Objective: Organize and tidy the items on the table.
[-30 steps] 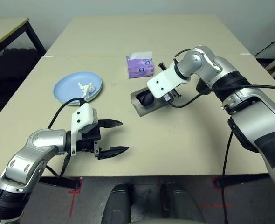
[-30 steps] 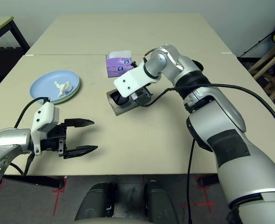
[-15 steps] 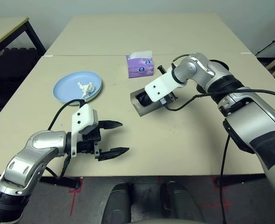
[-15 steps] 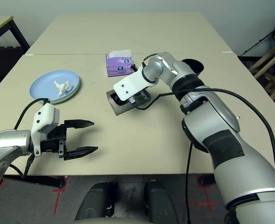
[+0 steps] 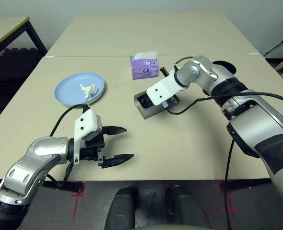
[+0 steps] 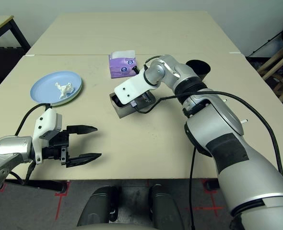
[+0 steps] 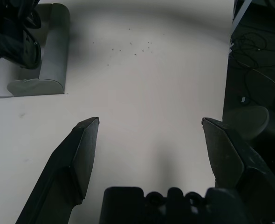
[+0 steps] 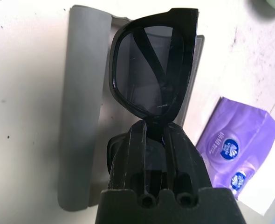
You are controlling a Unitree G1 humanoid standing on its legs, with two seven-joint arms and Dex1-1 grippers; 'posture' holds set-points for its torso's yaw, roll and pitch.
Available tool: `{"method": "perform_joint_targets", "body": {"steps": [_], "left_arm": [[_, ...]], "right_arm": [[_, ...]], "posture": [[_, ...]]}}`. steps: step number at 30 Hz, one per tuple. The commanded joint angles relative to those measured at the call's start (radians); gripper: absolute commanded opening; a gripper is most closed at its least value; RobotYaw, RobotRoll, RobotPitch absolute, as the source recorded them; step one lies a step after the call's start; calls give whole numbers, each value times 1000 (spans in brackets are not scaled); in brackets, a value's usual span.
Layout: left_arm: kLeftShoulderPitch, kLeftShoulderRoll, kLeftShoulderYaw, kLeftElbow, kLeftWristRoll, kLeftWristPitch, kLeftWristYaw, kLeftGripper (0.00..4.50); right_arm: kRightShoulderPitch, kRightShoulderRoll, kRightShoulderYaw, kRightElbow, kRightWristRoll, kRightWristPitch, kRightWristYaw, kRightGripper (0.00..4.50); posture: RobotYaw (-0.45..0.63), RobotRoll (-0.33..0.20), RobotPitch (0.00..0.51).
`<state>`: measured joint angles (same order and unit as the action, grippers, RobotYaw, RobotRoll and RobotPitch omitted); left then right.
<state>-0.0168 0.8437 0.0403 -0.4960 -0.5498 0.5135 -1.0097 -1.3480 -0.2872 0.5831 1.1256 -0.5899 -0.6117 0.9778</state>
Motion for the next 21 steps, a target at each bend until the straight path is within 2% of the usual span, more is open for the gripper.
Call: {"method": "perform_joint_targets", "body": {"steps": [1,21], "left_arm": [[28,7,20,-31,-14,16,9,4500],[27,11,23,-38,-20,35,6,4500]], "right_arm": [[-4,9,9,11,-7,-11,-9,466],[21,-10,4,6,5,-13,34,466]], "posture": [[197,0,130],[185,0,150]]}}
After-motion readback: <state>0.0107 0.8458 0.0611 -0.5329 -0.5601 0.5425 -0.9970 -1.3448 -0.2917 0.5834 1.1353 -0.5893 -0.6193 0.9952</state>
